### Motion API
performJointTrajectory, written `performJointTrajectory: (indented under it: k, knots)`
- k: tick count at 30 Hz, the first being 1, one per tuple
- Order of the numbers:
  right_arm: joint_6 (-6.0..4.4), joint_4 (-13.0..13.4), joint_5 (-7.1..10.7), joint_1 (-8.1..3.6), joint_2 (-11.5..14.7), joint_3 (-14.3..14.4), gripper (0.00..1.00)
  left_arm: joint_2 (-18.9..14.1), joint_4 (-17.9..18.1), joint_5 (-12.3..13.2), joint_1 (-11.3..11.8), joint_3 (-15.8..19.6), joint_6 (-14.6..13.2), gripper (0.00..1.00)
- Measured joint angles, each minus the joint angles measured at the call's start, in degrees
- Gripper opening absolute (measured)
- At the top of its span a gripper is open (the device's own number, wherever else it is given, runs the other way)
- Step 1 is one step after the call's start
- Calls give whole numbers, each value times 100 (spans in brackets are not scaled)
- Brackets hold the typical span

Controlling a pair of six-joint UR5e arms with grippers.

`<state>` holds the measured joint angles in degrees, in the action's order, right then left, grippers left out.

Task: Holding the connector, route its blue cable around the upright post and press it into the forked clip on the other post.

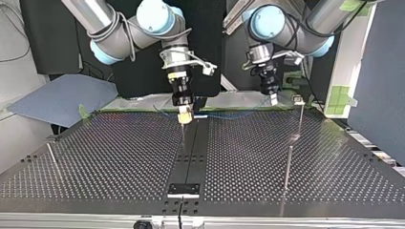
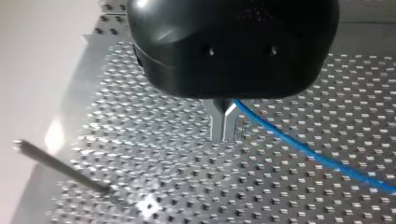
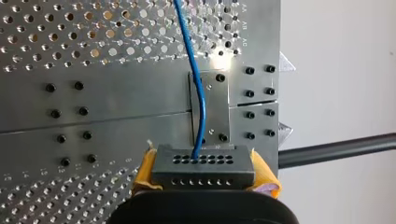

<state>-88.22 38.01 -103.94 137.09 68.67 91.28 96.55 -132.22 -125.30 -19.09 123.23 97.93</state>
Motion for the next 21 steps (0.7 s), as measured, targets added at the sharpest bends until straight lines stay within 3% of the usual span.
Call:
performJointTrajectory:
  k: [11, 21]
  knots:
    - [-20, -173, 441, -11, 3, -300, 0, -606, -608, -311, 72, -600, 95, 0]
    - [-24, -565, 673, -23, 3, -817, 0, -1169, -1173, -321, 227, -1144, 102, 0]
